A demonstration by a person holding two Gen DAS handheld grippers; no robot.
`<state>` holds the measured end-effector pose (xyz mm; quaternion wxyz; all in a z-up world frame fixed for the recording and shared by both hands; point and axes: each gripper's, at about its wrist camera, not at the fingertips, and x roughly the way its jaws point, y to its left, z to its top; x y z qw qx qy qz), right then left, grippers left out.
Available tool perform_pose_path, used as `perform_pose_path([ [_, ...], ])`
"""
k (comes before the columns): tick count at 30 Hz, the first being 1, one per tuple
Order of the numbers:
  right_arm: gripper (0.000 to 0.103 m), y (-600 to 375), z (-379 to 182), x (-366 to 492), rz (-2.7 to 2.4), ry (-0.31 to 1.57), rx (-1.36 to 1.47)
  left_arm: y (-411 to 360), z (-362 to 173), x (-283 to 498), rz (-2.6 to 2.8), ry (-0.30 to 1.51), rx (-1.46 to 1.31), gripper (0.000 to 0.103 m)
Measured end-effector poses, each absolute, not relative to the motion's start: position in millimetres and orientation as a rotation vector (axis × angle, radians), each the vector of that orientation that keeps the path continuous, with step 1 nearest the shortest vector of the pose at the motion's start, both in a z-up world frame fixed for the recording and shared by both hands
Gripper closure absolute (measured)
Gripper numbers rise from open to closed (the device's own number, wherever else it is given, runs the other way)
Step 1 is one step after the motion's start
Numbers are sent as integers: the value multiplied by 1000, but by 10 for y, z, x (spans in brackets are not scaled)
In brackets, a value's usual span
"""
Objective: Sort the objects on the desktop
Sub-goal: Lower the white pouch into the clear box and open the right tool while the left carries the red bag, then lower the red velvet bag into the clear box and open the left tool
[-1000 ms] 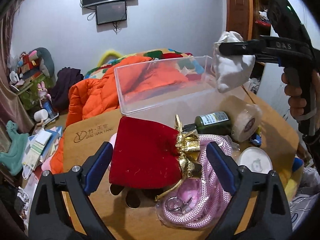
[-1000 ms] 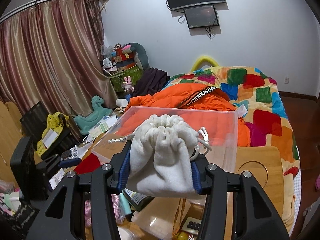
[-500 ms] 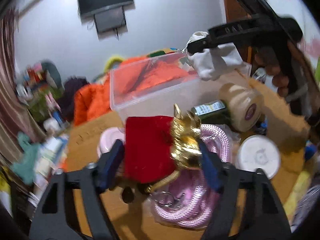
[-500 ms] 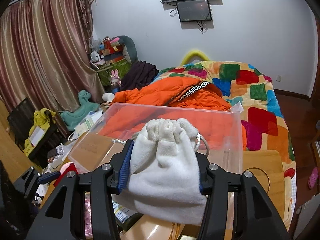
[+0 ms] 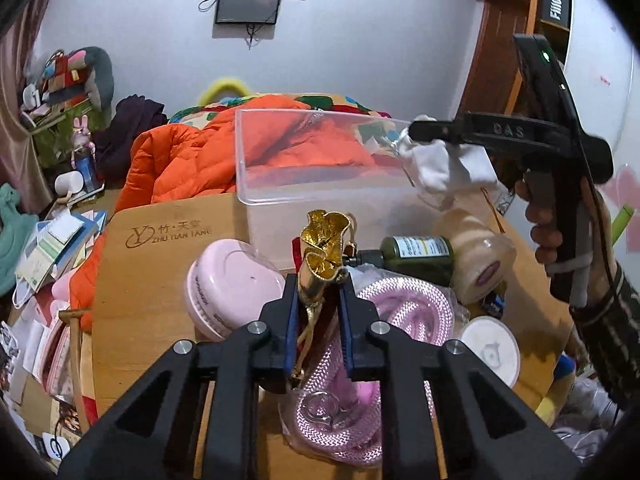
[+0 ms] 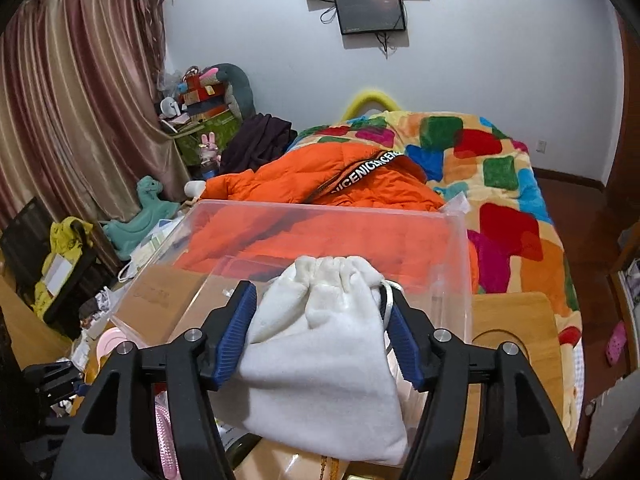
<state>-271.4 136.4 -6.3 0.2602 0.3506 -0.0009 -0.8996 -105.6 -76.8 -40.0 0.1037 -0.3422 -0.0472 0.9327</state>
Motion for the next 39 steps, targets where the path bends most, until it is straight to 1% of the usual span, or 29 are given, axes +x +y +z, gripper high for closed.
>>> perform_pose_path([
  [4,41,1414,-23,-2670,-2419,-27,954,-770,-288,-1012,2773,-131,-968,87],
  [6,34,1459,9,-2638,-2423,-40,941,-773,-199,-995,2779,-132,-939,87],
  [8,24,1514,82,-2568,-2455,-47,889,-771,-119,-984,2779,-134,-910,87],
  [14,19,1614,295,-2354,-2520,7,775,-726,194,-1003,2780,-151,-803,87],
  [18,18,1697,313,-2263,-2527,9,757,-706,302,-1119,2780,-154,-769,88],
  [25,17,1877,216,-2125,-2523,-14,779,-683,316,-1372,2784,-149,-778,88],
  [35,17,2057,-75,-1930,-2517,-35,863,-572,91,-1821,2795,-51,-902,88],
  [39,17,2096,-183,-1865,-2502,-49,901,-521,9,-1931,2819,0,-946,84],
])
